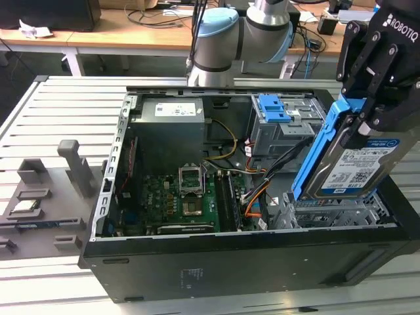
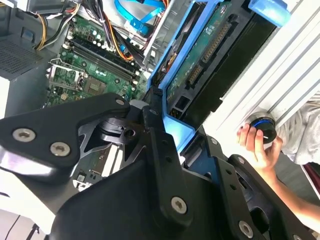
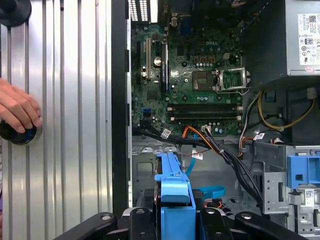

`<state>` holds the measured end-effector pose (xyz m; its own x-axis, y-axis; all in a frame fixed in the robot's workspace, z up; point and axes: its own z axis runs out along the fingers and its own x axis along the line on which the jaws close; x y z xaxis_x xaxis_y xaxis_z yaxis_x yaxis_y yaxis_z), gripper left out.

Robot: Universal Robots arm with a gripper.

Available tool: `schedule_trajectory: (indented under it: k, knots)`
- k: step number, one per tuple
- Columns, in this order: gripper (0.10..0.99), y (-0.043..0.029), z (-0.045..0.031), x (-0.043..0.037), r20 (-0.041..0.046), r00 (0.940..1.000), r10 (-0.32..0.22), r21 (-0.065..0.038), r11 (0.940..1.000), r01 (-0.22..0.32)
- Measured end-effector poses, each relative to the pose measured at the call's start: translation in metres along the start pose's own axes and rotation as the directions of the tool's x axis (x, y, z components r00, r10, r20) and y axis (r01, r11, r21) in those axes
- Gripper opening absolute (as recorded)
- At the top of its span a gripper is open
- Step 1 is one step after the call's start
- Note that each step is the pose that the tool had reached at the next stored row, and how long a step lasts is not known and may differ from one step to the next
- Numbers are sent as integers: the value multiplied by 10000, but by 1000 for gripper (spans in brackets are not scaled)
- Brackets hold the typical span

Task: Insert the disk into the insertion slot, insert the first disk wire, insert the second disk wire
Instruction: 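Insert the disk into the insertion slot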

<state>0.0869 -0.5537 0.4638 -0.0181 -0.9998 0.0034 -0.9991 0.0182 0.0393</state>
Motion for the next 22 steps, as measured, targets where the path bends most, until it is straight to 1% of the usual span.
schedule_trajectory:
  k: [2, 7, 8, 13, 14, 16, 21, 22]
  knots:
    - [369, -2, 49, -24, -2, 10000, 0, 0, 10000, 0]
    - [369, -22, 123, -103, -28, 10000, 2, 0, 10000, -2]
    - [369, -25, 142, -104, -44, 10000, 1, 1, 10000, -1]
    - [369, -33, 170, -88, -67, 10000, 2, 1, 10000, -2]
    - [369, -44, 191, -88, -70, 10000, 1, 2, 10000, 0]
    - [369, -58, 205, -88, -73, 10000, 2, 1, 10000, -2]
    - [369, -64, 268, -88, -73, 10000, 2, 1, 10000, -2]
    - [369, -65, 295, -88, -75, 10000, 2, 1, 10000, -2]
